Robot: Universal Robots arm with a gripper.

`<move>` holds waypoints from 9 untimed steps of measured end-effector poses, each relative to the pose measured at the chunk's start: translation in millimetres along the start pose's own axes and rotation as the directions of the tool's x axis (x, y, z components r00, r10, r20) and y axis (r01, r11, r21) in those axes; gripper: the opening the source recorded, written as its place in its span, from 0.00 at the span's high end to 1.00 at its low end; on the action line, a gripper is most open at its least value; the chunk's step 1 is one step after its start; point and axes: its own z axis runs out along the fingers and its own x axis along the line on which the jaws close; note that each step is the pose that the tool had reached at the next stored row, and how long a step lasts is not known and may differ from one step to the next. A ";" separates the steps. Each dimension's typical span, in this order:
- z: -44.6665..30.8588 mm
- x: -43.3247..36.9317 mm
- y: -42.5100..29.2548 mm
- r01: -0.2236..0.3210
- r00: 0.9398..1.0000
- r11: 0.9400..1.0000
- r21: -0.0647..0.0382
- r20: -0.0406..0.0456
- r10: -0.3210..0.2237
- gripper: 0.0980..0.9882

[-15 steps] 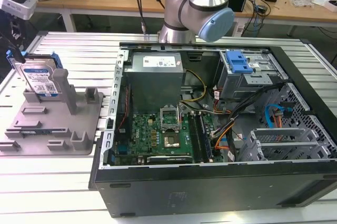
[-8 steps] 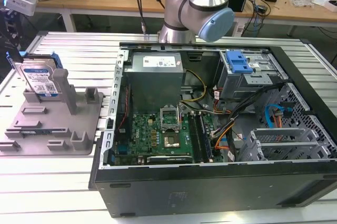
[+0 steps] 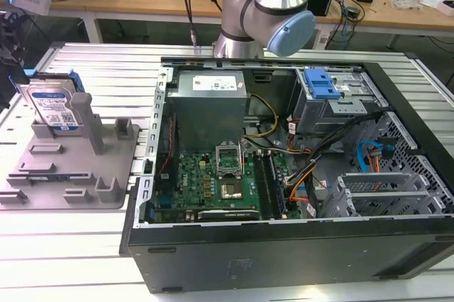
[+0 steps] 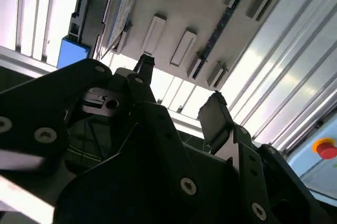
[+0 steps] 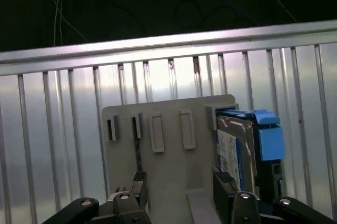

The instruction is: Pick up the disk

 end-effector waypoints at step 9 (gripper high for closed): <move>0.3 -13.7 1.0 0.070 0.998 0.998 0.007 -0.002 -0.070 0.41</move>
